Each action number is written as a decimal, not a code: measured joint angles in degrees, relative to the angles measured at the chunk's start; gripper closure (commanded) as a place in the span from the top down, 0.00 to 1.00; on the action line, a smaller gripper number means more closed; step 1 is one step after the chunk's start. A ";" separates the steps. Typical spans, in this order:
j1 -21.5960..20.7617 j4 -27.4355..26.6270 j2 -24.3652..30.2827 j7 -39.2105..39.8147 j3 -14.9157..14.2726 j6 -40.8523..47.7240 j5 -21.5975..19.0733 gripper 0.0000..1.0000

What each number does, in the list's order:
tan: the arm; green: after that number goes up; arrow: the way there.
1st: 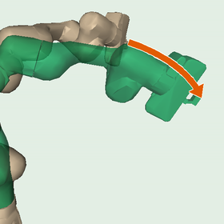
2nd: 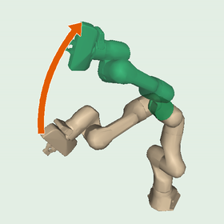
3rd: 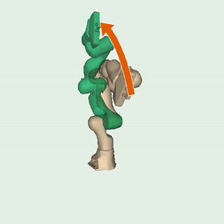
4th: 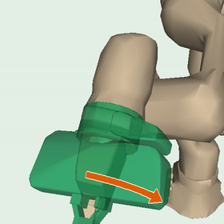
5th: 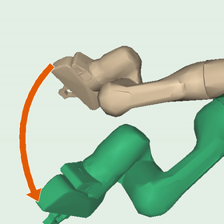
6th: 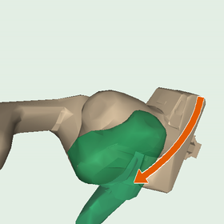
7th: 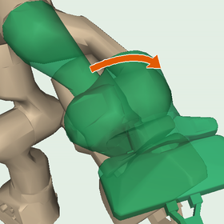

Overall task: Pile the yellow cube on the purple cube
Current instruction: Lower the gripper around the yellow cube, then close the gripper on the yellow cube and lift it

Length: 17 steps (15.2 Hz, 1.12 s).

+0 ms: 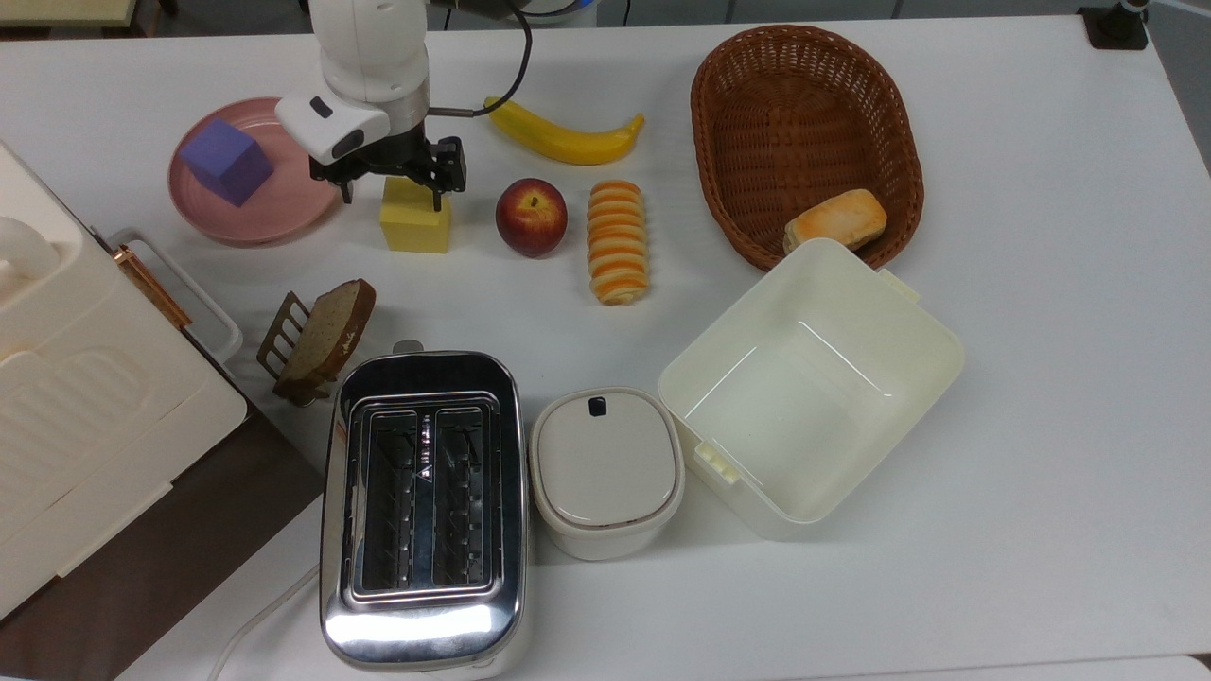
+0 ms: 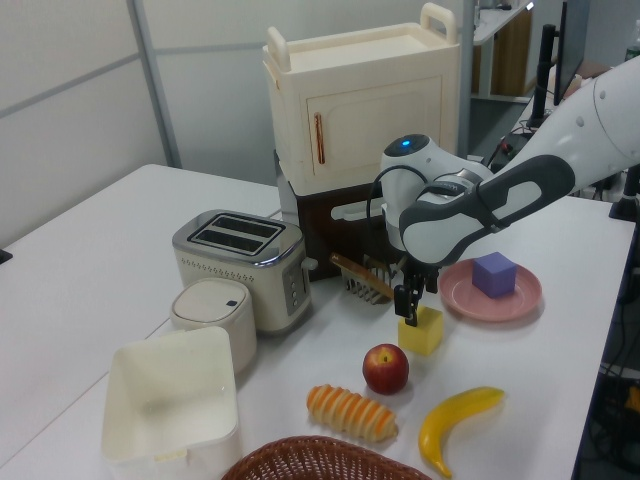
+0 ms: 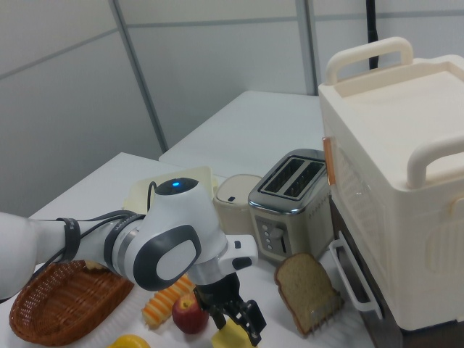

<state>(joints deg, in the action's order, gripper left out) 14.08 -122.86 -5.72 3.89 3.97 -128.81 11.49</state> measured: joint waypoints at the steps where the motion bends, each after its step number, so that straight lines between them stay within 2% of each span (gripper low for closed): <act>1: -0.01 0.03 0.08 0.00 0.04 0.00 0.00 1.00; 15: -0.50 -0.24 -1.03 -2.88 1.00 0.00 0.00 1.00; 16: -0.59 -0.26 -1.55 -2.92 1.00 0.00 0.00 0.97; 17: -0.64 -0.26 -1.87 -2.93 1.00 0.00 0.00 0.53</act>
<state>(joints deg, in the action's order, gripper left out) 13.44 -123.12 -7.60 0.96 4.97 -128.81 11.49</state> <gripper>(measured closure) 0.000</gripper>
